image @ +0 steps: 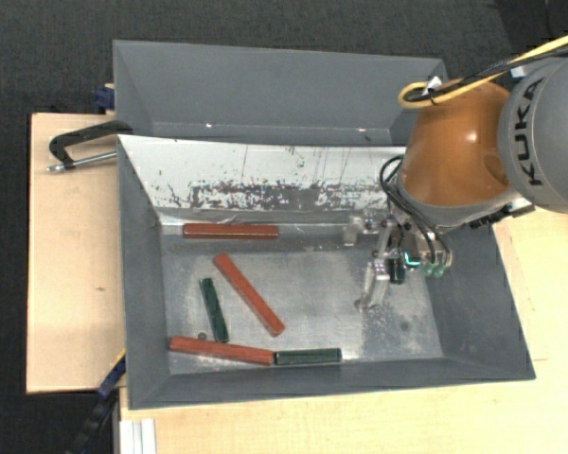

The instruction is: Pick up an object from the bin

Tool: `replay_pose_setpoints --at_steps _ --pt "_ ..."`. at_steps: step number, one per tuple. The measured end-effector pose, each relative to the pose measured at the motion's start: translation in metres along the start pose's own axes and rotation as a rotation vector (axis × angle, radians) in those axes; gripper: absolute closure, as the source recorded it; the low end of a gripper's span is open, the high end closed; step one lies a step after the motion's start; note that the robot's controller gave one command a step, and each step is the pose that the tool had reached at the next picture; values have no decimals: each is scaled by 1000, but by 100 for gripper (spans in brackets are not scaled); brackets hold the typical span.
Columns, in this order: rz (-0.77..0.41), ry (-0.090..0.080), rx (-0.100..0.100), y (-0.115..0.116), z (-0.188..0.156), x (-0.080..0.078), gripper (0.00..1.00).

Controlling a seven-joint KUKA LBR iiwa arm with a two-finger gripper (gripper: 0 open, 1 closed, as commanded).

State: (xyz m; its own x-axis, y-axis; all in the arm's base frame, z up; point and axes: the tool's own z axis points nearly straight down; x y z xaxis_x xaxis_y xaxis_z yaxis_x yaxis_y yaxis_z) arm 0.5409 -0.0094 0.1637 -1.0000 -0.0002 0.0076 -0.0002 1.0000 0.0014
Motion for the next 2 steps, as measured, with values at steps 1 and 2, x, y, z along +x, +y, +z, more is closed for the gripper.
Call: replay_pose_setpoints --at_steps 1,2 --pt "0 -9 0 0 -4 -2 0" --pt "-55 -8 2 37 -2 9 0"
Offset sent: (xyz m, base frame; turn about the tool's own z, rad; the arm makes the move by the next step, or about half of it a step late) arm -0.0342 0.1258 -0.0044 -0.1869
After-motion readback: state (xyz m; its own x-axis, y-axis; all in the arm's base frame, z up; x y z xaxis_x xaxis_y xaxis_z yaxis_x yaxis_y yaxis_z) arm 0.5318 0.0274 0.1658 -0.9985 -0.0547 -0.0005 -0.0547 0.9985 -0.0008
